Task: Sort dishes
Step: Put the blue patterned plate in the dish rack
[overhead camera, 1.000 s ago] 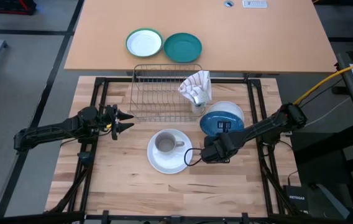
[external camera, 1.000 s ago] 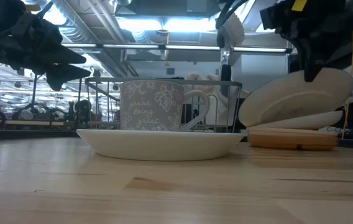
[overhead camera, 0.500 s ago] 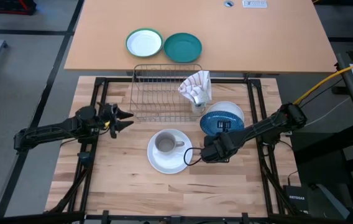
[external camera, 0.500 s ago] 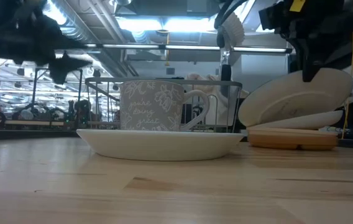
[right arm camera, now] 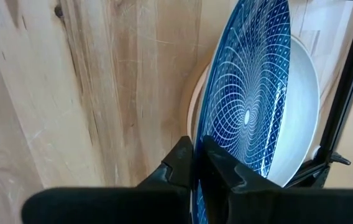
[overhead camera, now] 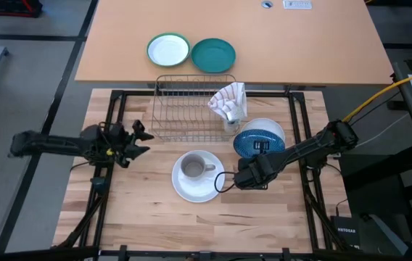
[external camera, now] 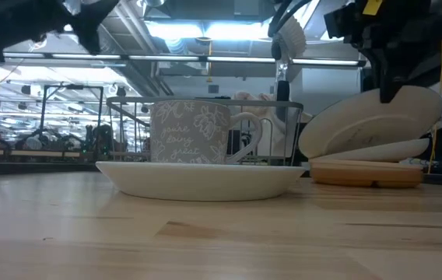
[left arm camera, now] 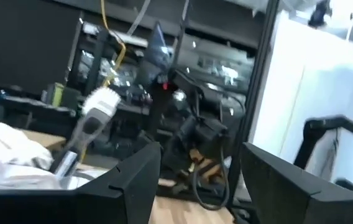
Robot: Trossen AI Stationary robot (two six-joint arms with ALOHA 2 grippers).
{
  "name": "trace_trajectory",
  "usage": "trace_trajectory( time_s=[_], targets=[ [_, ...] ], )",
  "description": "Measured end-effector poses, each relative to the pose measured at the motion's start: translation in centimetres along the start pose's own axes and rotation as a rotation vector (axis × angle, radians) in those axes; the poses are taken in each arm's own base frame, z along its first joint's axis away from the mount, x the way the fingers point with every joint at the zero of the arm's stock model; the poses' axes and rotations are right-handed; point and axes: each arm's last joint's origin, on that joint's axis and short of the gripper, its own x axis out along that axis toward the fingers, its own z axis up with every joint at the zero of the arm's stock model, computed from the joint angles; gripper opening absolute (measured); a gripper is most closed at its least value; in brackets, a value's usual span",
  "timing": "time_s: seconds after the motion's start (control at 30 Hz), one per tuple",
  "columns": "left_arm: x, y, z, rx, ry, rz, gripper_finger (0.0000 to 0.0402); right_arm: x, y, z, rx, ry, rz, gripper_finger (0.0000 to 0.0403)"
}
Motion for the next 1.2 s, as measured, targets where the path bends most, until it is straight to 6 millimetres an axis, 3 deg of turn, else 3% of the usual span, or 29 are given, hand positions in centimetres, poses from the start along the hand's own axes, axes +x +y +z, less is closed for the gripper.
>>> trace_trajectory(
  time_s=[0.27, 0.4, 0.57, 0.83, 1.2],
  targets=[
    [9.5, -1.6, -0.3, 0.311, 0.205, -0.051, 0.0213, 0.0, 0.1, 0.0, 0.0, 0.011, 0.024, 0.0019],
    [14.3, -1.0, -2.5, 0.396, 0.348, -0.046, 0.0213, 0.0, 0.1, 0.0, -0.001, 0.012, 0.027, 0.002],
    [18.7, 0.2, -5.8, 0.445, 0.473, -0.031, 0.0213, 0.0, 0.1, 0.0, -0.001, 0.018, 0.041, 0.002],
    [22.3, 1.9, -10.1, 0.558, 0.578, -0.033, 0.0213, 0.0, 0.2, 0.0, -0.001, 0.023, 0.055, 0.0021],
    [24.7, 2.6, -12.1, 0.781, 0.603, -0.028, 0.0213, -0.9, 0.1, 0.5, 0.016, -0.018, 0.09, 0.0021]
  ],
)
